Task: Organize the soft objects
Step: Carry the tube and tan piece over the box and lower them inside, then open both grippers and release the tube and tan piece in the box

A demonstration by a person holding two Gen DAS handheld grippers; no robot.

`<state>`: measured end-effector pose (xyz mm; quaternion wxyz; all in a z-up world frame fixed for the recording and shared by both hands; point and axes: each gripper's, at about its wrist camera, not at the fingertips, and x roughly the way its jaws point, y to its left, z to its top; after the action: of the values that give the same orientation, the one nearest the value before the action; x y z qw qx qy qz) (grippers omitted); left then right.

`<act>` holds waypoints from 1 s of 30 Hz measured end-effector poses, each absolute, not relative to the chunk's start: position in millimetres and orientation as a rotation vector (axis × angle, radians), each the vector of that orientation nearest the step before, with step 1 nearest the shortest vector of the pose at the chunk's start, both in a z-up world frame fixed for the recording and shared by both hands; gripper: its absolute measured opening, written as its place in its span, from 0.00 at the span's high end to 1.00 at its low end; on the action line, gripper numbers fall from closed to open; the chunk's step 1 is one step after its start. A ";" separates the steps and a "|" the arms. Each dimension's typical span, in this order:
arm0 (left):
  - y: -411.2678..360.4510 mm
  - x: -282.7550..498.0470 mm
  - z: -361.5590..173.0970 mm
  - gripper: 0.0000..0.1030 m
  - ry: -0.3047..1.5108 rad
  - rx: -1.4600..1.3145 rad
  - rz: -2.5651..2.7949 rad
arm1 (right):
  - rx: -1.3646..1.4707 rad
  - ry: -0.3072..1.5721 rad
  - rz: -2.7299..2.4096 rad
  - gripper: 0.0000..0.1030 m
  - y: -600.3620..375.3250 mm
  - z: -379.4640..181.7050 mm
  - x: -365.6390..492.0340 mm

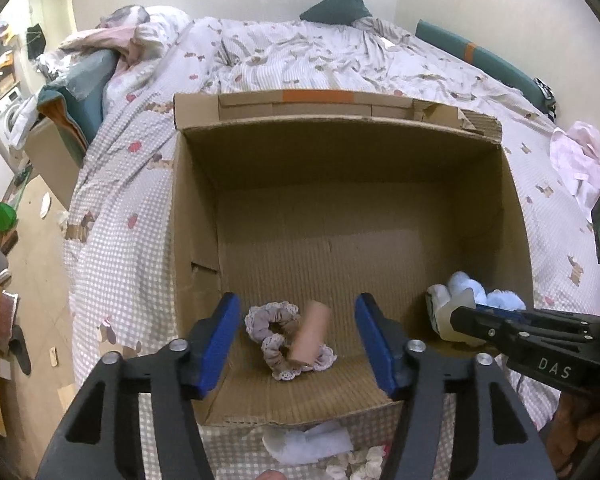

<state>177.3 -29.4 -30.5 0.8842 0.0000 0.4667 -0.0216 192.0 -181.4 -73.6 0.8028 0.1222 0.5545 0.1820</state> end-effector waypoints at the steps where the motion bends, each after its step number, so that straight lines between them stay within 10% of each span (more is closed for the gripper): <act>1: -29.2 177.1 -30.3 0.37 0.969 0.002 -0.045 | 0.263 1.186 0.390 0.84 -181.7 -73.2 191.9; 7: -29.5 175.0 -26.5 0.20 0.948 0.007 -0.041 | 0.285 1.161 0.383 0.68 -185.7 -68.6 192.1; 9: -29.1 174.8 -25.9 0.18 0.943 0.010 -0.035 | 0.305 1.143 0.371 0.25 -189.3 -65.7 192.0; 10: -28.8 174.9 -25.6 0.18 0.943 0.010 -0.034 | 0.317 1.126 0.363 0.19 -191.7 -63.3 191.9; 30: -24.1 167.9 -21.4 0.17 0.936 0.003 -0.009 | 0.331 1.075 0.344 0.19 -202.3 -50.2 188.9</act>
<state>167.9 -24.1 -21.4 0.8925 0.0016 0.4511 -0.0043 188.9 -202.3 -50.2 0.8320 0.1559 0.5071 0.1621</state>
